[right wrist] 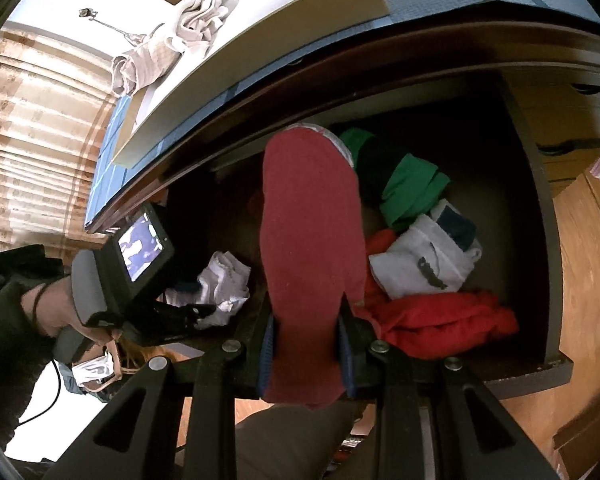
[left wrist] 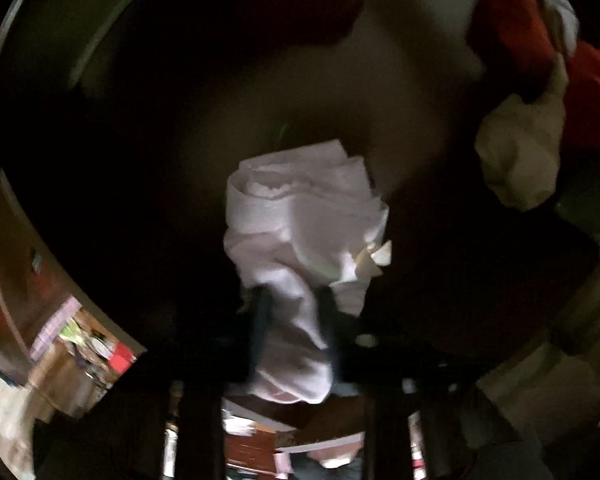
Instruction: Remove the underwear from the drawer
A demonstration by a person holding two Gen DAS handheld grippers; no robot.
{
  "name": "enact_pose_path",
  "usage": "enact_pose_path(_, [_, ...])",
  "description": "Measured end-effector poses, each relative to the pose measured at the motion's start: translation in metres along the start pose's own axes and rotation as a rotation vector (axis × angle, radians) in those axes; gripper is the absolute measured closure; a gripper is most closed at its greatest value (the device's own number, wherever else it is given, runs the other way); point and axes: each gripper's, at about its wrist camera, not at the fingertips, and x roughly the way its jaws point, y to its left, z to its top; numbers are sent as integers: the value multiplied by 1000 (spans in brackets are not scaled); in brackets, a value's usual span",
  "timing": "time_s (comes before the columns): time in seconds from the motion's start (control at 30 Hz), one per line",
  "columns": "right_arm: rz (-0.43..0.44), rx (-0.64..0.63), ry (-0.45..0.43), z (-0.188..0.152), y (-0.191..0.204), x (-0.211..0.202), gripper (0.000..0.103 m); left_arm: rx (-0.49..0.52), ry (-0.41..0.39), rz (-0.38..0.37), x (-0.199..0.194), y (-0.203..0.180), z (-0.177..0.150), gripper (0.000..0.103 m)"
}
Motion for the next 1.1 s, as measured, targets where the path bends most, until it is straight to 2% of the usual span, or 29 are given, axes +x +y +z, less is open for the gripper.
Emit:
enact_pose_path(0.07, [-4,-1,-6,1,1,-1,74,-51,-47,-42,-1,6,-5,91])
enact_pose_path(0.17, [-9,-13,-12,1,4,-2,74,-154,-142,-121,-13,17,-16,95])
enact_pose_path(0.23, [-14,-27,-15,1,6,-3,74,-211,-224,-170,-26,22,-25,95])
enact_pose_path(0.37, [-17,-50,-22,3,12,-6,74,-306,-308,-245,-44,25,-35,96])
enact_pose_path(0.47, [-22,-67,-25,4,13,-10,74,-339,-359,-273,-59,28,-46,96])
enact_pose_path(0.53, [-17,-64,-25,5,12,-12,74,-357,-377,-300,-66,31,-48,97])
enact_pose_path(0.7, [-13,-80,-27,5,16,-14,74,-367,-422,-312,-91,42,-70,99])
enact_pose_path(0.9, [0,-93,-24,3,15,-15,74,-341,-477,-294,-114,30,-75,101])
enact_pose_path(1.03, [2,-91,-22,1,13,-16,74,-329,-431,-276,-94,27,-60,101])
enact_pose_path(1.1, [1,-92,-23,0,11,-17,74,-335,-394,-273,-79,31,-54,95])
